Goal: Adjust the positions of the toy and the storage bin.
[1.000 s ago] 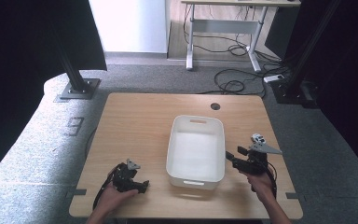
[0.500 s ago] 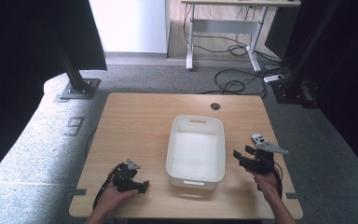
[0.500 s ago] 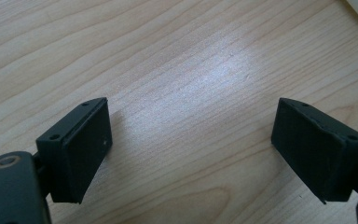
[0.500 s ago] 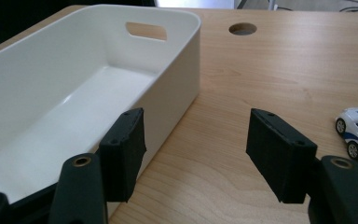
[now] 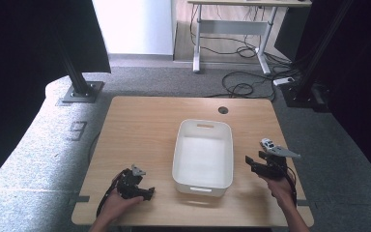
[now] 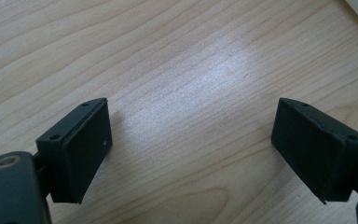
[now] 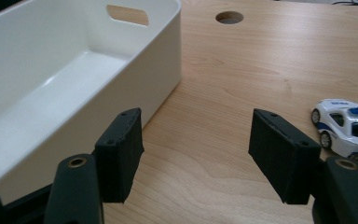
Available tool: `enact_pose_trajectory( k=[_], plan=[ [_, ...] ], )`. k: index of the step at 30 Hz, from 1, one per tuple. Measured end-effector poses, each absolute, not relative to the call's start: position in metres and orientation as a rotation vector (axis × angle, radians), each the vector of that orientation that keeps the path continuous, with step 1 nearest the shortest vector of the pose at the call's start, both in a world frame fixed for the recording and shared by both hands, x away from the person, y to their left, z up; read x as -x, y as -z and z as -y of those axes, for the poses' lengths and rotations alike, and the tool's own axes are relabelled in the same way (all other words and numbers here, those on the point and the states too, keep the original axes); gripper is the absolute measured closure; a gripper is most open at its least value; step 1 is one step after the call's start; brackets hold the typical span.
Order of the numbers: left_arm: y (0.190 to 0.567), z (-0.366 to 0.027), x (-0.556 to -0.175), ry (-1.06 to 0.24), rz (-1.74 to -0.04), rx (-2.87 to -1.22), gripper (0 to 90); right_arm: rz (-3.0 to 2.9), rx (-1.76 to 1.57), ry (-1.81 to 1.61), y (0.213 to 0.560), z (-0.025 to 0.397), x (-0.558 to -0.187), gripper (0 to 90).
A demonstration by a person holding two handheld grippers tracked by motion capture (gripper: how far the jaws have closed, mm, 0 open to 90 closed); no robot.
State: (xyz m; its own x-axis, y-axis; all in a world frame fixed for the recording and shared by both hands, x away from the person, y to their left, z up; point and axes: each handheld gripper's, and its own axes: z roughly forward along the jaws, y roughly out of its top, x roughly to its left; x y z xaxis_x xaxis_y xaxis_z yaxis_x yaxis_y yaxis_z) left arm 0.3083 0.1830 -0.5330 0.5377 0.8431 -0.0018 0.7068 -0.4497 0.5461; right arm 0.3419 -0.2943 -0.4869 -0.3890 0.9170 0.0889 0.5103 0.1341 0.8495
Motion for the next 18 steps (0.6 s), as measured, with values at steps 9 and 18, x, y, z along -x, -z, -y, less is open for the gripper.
enact_pose_trajectory(
  k=[9, 18],
  plan=[
    [0.533, -0.183, -0.308, -0.369, -1.252, -2.290, 12.7, -1.958, -1.356, -1.090, 0.488, 0.305, -0.345, 26.3],
    [0.533, -0.182, -0.308, -0.367, -1.251, -2.290, 12.7, -1.950, -1.380, -1.073, 0.489, 0.314, -0.347, 25.9]
  ],
)
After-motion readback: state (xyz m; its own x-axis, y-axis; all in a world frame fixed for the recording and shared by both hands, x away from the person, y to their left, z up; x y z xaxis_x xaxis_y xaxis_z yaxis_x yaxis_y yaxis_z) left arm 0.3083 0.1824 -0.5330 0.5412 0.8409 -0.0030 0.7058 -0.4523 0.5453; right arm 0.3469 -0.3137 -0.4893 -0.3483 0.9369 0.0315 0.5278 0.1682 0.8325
